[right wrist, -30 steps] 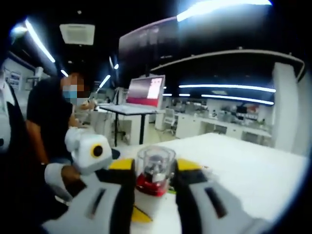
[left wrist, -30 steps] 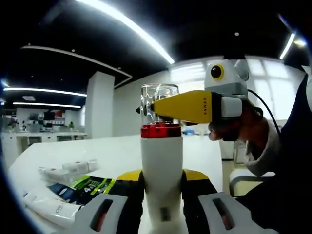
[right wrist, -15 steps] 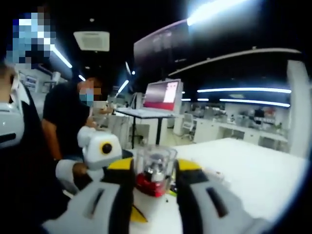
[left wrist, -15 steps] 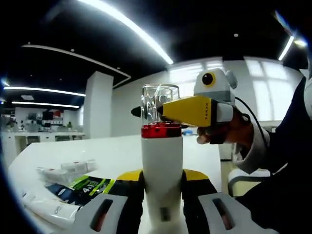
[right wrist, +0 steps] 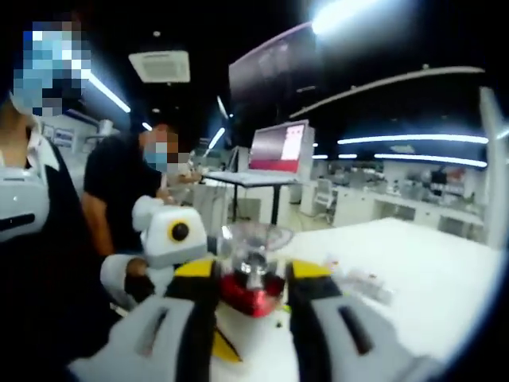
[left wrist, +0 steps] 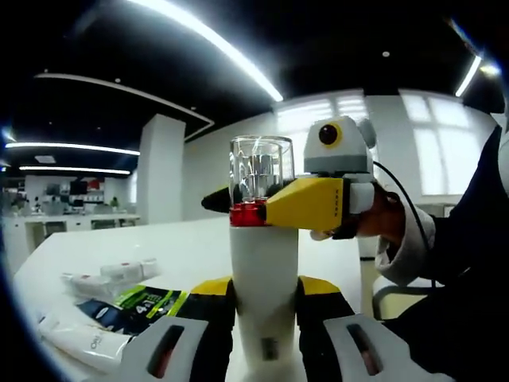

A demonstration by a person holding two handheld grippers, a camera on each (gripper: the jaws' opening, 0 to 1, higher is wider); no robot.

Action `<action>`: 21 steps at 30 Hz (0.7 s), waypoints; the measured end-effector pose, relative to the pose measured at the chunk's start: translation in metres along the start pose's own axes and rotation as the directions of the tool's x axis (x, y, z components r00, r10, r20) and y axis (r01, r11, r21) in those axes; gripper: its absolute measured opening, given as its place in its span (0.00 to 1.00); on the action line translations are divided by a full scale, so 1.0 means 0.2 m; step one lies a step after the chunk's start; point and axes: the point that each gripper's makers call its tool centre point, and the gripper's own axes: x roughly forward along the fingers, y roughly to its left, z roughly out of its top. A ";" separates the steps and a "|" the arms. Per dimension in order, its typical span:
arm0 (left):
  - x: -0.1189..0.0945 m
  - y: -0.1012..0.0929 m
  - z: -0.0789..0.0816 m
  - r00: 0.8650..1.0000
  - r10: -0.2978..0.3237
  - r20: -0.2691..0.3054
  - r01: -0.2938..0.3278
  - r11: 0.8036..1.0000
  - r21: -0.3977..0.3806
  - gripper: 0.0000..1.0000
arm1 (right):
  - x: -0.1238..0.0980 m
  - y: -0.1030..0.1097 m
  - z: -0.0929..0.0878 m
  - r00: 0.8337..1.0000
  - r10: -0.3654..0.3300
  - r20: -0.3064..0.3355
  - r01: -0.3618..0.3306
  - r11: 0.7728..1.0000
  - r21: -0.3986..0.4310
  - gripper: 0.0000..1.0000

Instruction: Arrange the skincare products in the storage area until every visible bottle or jar stands upright without overlapping.

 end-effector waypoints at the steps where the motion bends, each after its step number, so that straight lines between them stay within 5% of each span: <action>1: 0.00 0.00 0.00 1.000 -0.001 0.001 0.001 1.000 0.001 0.30 | 0.00 0.00 0.00 1.000 0.000 0.001 0.000 1.000 0.003 0.33; 10: 0.00 0.02 0.00 1.000 0.014 0.001 -0.014 0.999 0.038 0.31 | 0.01 -0.03 0.00 0.996 -0.087 -0.007 0.087 0.996 0.029 0.32; 14: -0.02 0.03 0.01 1.000 0.020 0.016 -0.020 1.000 -0.003 0.32 | 0.01 -0.05 0.00 0.991 -0.131 -0.005 0.131 0.991 0.042 0.32; 21: -0.03 0.08 -0.01 0.998 0.063 -0.003 -0.063 0.998 -0.004 0.41 | 0.00 -0.07 0.00 0.988 -0.154 -0.005 0.154 0.987 0.045 0.32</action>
